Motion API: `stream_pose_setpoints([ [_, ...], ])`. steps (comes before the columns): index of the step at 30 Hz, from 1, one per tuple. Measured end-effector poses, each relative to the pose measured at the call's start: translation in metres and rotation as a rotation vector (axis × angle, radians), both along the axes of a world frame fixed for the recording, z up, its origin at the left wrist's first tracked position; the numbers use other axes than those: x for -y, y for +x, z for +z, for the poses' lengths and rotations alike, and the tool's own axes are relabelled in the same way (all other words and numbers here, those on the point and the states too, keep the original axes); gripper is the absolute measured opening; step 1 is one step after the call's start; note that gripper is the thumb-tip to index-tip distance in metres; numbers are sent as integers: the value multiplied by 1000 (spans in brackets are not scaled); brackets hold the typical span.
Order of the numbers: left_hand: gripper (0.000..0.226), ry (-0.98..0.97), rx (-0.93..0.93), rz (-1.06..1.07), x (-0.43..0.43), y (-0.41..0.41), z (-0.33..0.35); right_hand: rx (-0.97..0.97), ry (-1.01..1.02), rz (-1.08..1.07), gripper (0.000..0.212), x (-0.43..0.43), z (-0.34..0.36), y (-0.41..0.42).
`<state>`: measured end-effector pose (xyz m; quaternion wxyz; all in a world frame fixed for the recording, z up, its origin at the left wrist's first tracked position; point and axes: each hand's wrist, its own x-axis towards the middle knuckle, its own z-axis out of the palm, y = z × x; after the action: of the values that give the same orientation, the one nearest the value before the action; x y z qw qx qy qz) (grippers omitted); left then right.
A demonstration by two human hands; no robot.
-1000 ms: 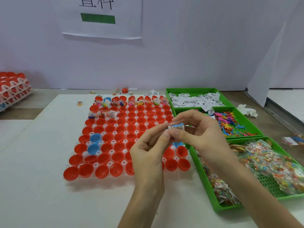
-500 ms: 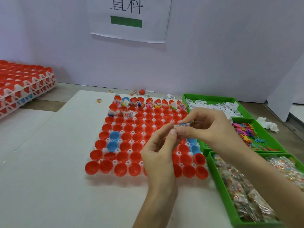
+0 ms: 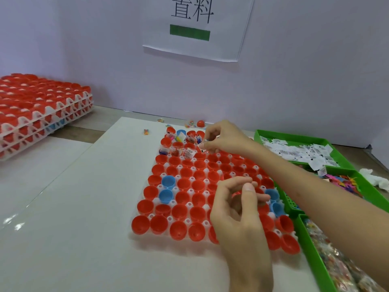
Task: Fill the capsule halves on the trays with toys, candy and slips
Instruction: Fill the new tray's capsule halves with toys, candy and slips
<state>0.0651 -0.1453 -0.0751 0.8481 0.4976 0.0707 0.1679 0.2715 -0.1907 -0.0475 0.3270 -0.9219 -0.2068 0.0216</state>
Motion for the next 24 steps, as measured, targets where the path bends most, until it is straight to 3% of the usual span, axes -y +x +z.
stream_pose_setpoints([
  [24, 27, -57, -43, -60, -1, -2, 5, 135, -203, 63, 12, -9, -14, -2],
])
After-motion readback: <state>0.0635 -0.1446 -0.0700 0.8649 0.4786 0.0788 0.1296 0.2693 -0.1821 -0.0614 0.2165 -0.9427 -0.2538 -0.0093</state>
